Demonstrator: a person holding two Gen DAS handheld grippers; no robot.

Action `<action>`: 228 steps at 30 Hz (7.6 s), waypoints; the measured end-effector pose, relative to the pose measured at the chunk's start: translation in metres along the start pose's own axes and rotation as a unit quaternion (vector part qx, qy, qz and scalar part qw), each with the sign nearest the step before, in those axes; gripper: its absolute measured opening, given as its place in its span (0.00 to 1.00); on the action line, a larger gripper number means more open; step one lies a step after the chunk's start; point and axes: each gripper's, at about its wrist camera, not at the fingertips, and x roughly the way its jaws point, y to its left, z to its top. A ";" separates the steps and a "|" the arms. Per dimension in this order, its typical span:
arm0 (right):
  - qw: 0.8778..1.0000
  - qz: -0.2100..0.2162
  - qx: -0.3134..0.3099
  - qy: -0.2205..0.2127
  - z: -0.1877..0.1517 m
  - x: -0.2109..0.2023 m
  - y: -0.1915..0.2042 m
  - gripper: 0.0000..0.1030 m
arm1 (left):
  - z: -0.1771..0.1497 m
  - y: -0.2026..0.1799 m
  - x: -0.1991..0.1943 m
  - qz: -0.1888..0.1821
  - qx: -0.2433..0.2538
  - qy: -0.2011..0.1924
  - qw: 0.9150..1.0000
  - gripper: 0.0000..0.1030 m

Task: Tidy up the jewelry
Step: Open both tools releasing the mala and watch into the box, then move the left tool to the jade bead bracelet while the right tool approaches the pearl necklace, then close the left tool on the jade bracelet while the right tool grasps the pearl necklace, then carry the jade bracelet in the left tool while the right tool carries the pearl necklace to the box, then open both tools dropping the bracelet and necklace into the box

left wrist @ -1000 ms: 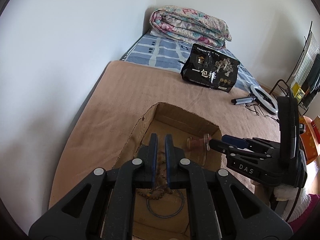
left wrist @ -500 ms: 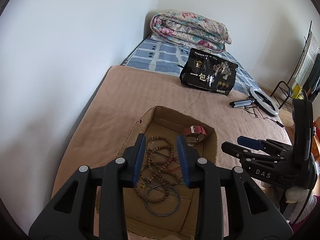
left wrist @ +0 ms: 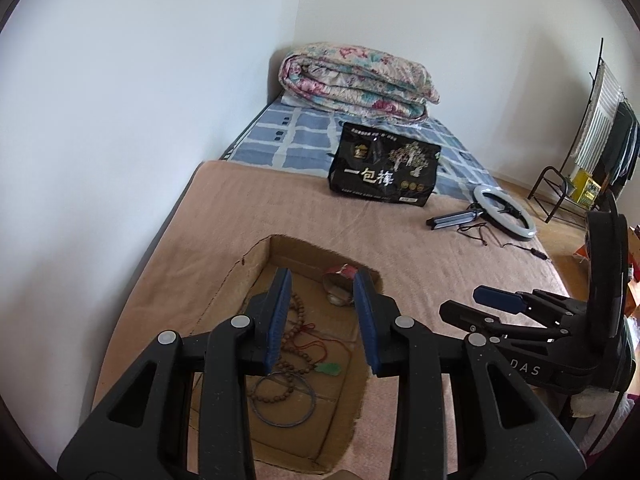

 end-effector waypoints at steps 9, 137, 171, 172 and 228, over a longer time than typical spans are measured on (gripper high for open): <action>0.999 -0.029 -0.006 -0.021 -0.015 -0.044 -0.031 0.62 | 0.000 -0.046 -0.023 -0.022 0.018 -0.025 0.999 0.31; 0.993 -0.089 0.060 0.052 -0.116 -0.097 -0.217 0.05 | -0.121 -0.225 0.061 -0.147 0.145 0.159 0.966 0.05; 0.999 0.022 -0.023 -0.007 -0.059 -0.065 -0.046 0.05 | -0.056 -0.071 -0.006 -0.079 0.031 0.056 0.995 0.05; 0.999 0.025 -0.026 -0.007 -0.058 -0.062 -0.041 0.05 | -0.056 -0.065 -0.007 -0.075 0.027 0.055 0.995 0.05; 0.993 0.080 -0.082 0.025 -0.039 0.058 0.074 0.84 | -0.077 0.072 0.024 0.046 -0.060 0.109 0.991 0.42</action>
